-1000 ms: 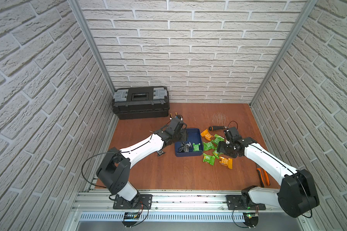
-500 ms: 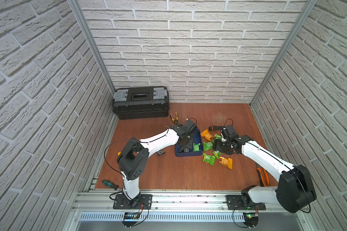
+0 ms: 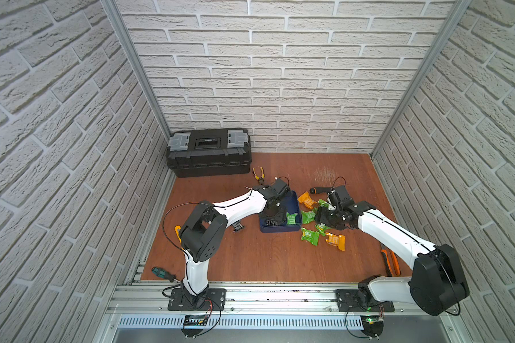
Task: Take the cookies out of the storage box
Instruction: Pick up the cookie from the storage box.
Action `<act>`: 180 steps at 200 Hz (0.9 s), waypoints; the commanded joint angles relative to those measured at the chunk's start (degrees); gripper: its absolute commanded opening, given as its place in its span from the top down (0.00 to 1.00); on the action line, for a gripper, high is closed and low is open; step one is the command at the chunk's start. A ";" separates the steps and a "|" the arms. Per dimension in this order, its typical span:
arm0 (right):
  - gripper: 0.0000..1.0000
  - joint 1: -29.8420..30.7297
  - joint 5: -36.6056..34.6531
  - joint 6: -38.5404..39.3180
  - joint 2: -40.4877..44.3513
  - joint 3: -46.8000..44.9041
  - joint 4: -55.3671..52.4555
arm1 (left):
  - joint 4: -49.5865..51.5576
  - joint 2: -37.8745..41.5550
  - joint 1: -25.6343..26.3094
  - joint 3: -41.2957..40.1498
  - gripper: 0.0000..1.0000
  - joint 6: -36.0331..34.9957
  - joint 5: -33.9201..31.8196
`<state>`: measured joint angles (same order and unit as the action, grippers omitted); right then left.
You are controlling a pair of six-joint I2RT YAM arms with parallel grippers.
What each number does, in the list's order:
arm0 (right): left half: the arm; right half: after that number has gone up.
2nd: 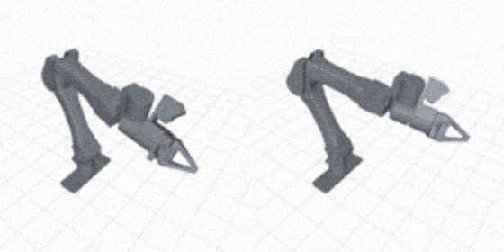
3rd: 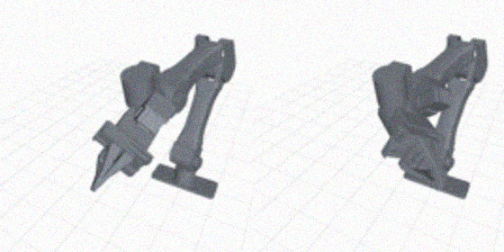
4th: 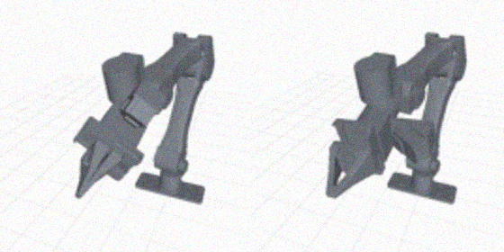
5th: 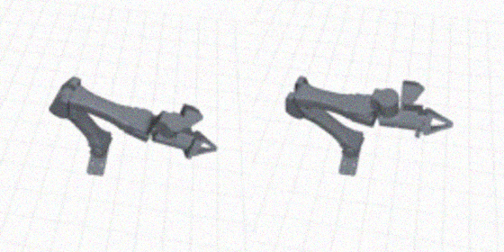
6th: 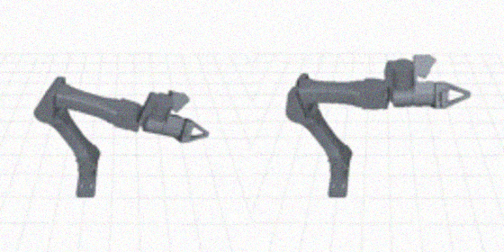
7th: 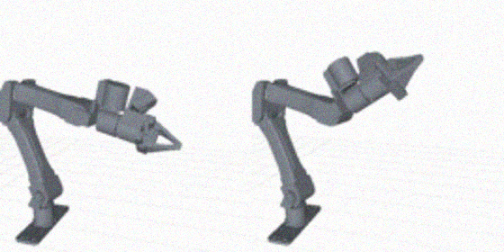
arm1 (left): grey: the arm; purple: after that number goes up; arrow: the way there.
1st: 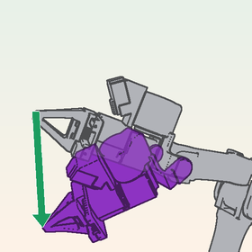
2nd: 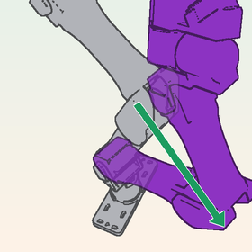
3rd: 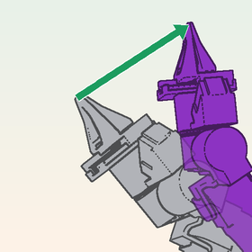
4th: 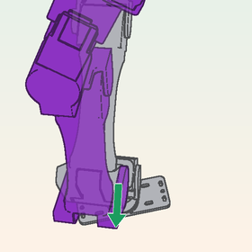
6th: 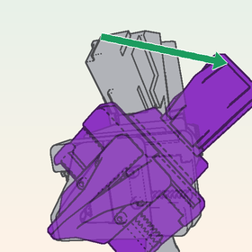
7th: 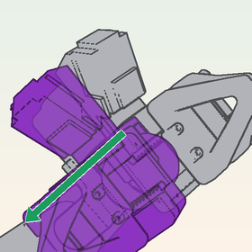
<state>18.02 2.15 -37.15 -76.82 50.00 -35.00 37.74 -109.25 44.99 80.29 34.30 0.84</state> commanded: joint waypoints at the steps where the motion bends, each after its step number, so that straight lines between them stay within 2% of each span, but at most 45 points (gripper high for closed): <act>1: 0.33 0.26 0.40 -0.67 -0.37 -0.60 1.60 | -0.12 -1.53 -0.35 -0.40 0.29 -0.06 2.14; 25: 0.33 0.26 0.31 -0.60 -0.28 -0.33 1.43 | -0.47 -2.03 -0.69 -0.69 0.30 -0.17 2.38; 103: 0.33 0.26 0.66 -0.66 -1.13 1.13 1.17 | -0.13 -4.50 -1.31 -0.21 0.42 -1.17 2.75; 180: 0.34 0.41 1.26 -0.92 -2.67 2.56 1.52 | -0.04 -1.81 0.36 2.19 0.65 -2.05 -1.48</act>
<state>18.02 2.90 -37.34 -79.33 50.89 -34.72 37.34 -111.94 44.84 81.49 33.15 0.95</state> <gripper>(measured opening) 0.660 0.372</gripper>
